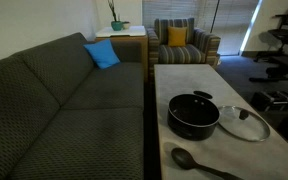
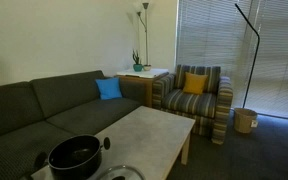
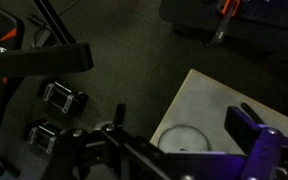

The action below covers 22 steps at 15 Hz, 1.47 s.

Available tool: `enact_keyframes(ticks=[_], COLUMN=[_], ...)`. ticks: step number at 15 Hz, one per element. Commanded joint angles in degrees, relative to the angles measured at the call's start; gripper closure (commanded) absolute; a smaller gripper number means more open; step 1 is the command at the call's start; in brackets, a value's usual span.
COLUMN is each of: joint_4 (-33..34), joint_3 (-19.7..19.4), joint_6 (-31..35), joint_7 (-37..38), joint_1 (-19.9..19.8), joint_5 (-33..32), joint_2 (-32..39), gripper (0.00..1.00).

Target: Put the black ladle inside the black pot

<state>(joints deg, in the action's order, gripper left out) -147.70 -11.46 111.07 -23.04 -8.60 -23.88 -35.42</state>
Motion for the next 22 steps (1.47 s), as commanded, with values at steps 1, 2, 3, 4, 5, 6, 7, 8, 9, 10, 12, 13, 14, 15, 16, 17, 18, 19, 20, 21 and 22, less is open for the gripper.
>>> enact_keyframes(ticks=[1,2,3,4,5,6,7,8,9,10,12,13,14,15,16,17,18,19,20,21,22], joint_4=[0.1,0.1,0.3,0.5,0.7,1.0,1.3,1.9,2.6,3.3,4.7,5.3,6.2,6.8,7.8,8.6,9.7,10.7,11.9,13.1,9.3], joint_3=[-0.3,-0.3,-0.2,-0.3,-0.3,-0.3,-0.3,-0.2,0.0,0.2,0.4,0.4,0.5,0.8,1.2,1.6,2.0,2.6,3.2,3.7,3.7], joint_6=[-0.2,-0.2,-0.3,-0.3,-0.3,-0.2,-0.1,-0.3,-0.5,-0.8,-1.4,-1.1,-1.4,-1.3,-1.6,-1.6,-1.6,-1.7,-1.6,-1.7,-0.2], joint_7=[0.1,0.1,-0.3,-0.7,-1.2,-1.9,-2.5,-3.7,-4.5,-5.9,-9.8,-11.7,-13.8,-15.6,-17.5,-19.3,-21.0,-22.8,-24.2,-26.0,-22.9], joint_1=[0.3,0.3,0.5,0.6,0.9,1.2,1.6,2.3,2.9,3.7,5.6,6.6,7.4,8.0,8.6,8.9,9.3,9.6,9.8,10.0,8.9], joint_5=[-0.1,-0.1,-0.3,-0.5,-0.6,-0.7,-0.7,-0.8,-0.7,-0.8,-0.8,-0.7,-0.5,-0.6,-0.7,-1.0,-1.2,-1.5,-1.8,-1.8,-0.4], joint_2=[0.0,0.0,0.2,0.5,0.8,1.2,1.6,2.6,3.6,4.8,7.3,8.6,9.9,11.4,12.9,14.5,16.3,18.0,20.2,22.4,17.2], gripper=[0.00,0.00,0.00,0.00,0.00,0.00,0.00,0.00,0.00,0.00,0.00,0.00,0.00,0.00,0.00,0.00,0.00,0.00,0.00,0.00,0.00])
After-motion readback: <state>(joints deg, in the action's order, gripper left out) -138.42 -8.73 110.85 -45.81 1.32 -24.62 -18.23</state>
